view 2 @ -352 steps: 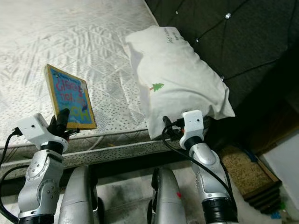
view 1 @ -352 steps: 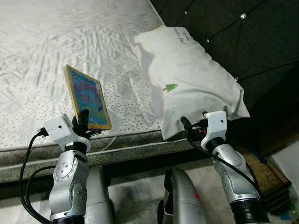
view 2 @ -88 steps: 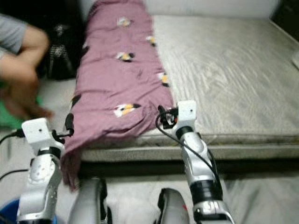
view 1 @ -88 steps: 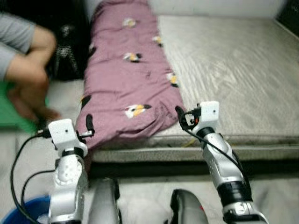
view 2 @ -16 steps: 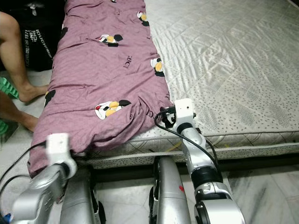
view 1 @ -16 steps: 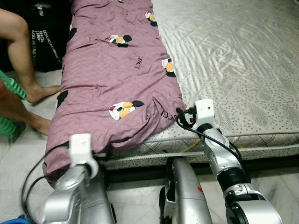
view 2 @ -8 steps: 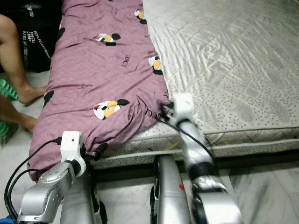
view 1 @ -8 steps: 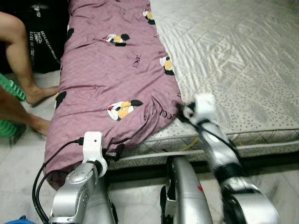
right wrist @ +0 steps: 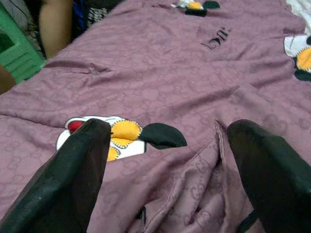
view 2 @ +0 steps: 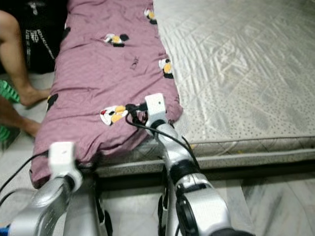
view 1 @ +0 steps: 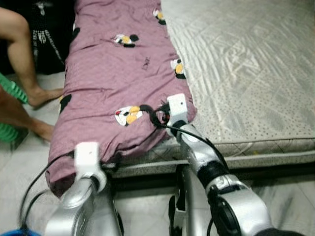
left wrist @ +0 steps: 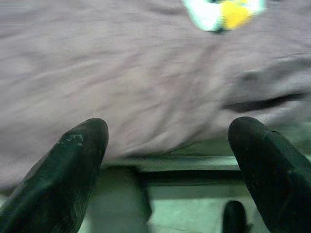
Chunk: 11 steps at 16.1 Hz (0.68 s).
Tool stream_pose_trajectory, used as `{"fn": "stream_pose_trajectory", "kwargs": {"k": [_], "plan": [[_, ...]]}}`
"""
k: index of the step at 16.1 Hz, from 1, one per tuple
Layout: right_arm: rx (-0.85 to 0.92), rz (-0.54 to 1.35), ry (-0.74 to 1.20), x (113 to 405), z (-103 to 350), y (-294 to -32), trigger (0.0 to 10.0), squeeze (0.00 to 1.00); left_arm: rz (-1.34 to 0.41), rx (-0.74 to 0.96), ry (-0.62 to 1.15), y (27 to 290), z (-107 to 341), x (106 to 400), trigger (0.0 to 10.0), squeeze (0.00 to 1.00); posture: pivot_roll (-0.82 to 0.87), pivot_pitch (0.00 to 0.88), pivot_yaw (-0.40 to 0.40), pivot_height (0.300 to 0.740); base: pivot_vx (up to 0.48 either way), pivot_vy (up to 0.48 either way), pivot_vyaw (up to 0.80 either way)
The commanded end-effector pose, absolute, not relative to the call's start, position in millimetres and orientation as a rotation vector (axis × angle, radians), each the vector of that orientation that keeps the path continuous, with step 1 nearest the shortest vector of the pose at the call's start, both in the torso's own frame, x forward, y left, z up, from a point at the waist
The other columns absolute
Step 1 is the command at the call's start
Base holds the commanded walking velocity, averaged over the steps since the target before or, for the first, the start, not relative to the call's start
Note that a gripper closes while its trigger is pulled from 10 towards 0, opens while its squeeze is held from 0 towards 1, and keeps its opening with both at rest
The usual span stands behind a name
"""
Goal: Clean up the room
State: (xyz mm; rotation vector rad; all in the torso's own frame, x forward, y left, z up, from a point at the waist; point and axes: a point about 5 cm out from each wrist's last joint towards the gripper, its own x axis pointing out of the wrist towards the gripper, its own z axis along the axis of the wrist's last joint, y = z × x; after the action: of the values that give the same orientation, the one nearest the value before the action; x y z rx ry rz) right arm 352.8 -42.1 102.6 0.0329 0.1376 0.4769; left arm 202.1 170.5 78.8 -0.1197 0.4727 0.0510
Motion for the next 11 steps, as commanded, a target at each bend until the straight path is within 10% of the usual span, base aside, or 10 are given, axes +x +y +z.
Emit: {"fn": "stream_pose_trajectory", "kwargs": {"k": [1,11], "plan": [[0.04,0.473,0.141,354.1,104.3,-37.2,10.0,0.0,0.106,-0.117,0.464,177.3,85.5,195.9,10.0,0.0,0.15,0.172,-0.05,0.538,0.0,0.0,0.0],[0.074,0.337,0.426,352.3,84.0,-23.3,10.0,0.0,0.266,-0.046,0.25,190.3,113.4,160.9,10.0,0.0,0.21,0.212,-0.075,0.538,0.0,0.0,0.0]]}}
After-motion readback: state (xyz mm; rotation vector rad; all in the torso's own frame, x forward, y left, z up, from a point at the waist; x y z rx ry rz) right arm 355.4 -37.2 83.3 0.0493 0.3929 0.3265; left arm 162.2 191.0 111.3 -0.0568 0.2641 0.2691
